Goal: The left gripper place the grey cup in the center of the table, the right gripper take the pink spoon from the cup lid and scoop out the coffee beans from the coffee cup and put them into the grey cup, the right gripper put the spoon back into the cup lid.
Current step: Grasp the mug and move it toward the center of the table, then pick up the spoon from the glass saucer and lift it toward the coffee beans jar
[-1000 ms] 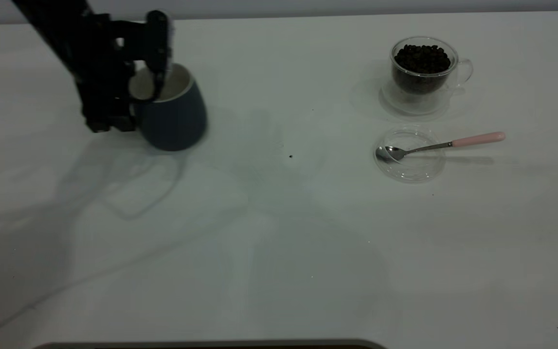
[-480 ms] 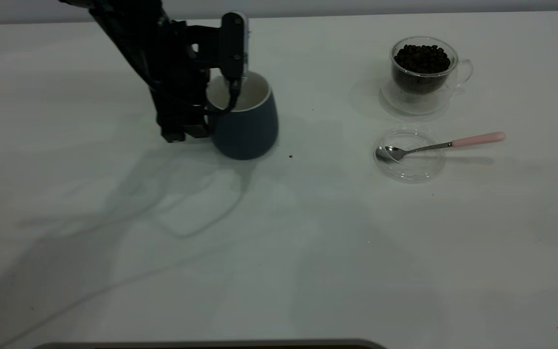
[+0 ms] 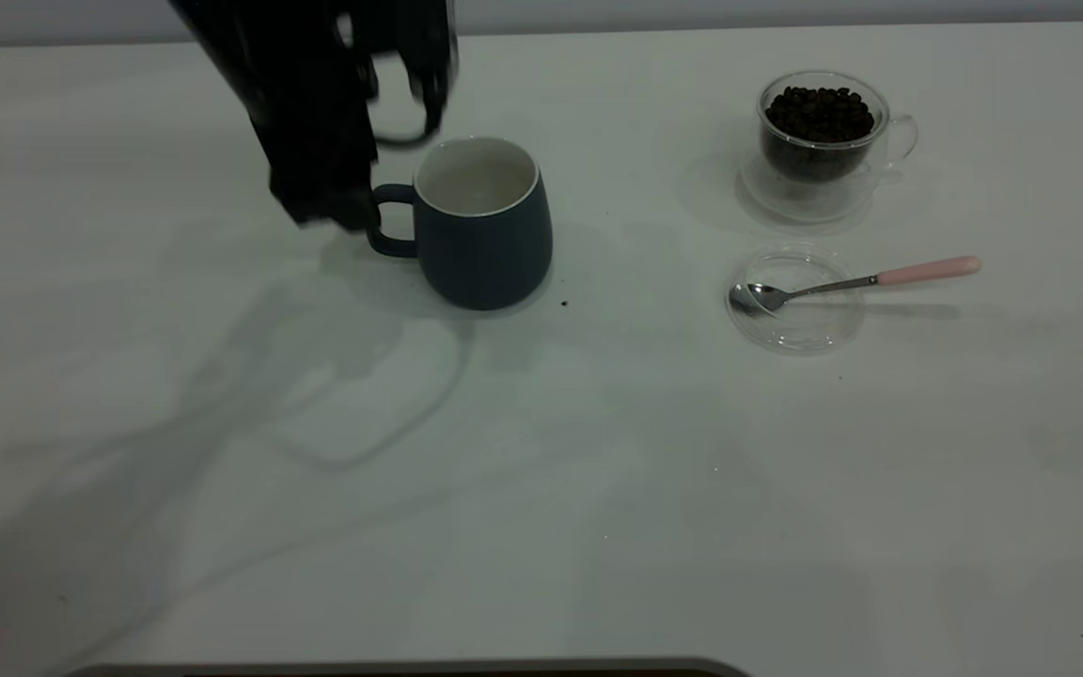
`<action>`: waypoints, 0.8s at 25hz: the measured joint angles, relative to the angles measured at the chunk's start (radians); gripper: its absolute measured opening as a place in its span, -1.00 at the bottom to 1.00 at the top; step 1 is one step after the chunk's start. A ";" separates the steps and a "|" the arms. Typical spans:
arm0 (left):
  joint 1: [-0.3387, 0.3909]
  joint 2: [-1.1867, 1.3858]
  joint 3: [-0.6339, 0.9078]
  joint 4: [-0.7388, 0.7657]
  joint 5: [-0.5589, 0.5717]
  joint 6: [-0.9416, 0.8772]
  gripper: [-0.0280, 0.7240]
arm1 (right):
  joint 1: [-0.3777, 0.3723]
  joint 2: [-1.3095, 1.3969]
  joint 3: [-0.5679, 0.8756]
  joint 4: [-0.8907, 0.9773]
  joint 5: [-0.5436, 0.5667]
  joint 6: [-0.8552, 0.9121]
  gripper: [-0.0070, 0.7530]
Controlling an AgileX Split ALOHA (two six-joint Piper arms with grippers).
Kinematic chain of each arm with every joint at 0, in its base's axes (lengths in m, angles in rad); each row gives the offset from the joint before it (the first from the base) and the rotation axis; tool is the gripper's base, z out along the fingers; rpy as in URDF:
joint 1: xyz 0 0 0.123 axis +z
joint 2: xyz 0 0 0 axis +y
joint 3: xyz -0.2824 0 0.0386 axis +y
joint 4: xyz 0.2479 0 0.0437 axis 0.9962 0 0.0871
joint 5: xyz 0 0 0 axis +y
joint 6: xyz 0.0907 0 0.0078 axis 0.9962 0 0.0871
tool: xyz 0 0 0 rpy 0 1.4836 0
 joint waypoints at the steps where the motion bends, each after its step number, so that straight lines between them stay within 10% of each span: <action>1: 0.000 -0.029 0.000 0.000 0.023 -0.007 0.58 | 0.000 0.000 0.000 0.000 0.000 0.000 0.56; 10: 0.000 -0.410 0.000 0.002 0.144 -0.373 0.58 | 0.000 0.000 0.000 0.000 0.000 0.000 0.56; 20: 0.000 -0.772 0.000 0.077 0.740 -0.745 0.58 | 0.000 0.000 0.000 0.000 0.000 0.000 0.56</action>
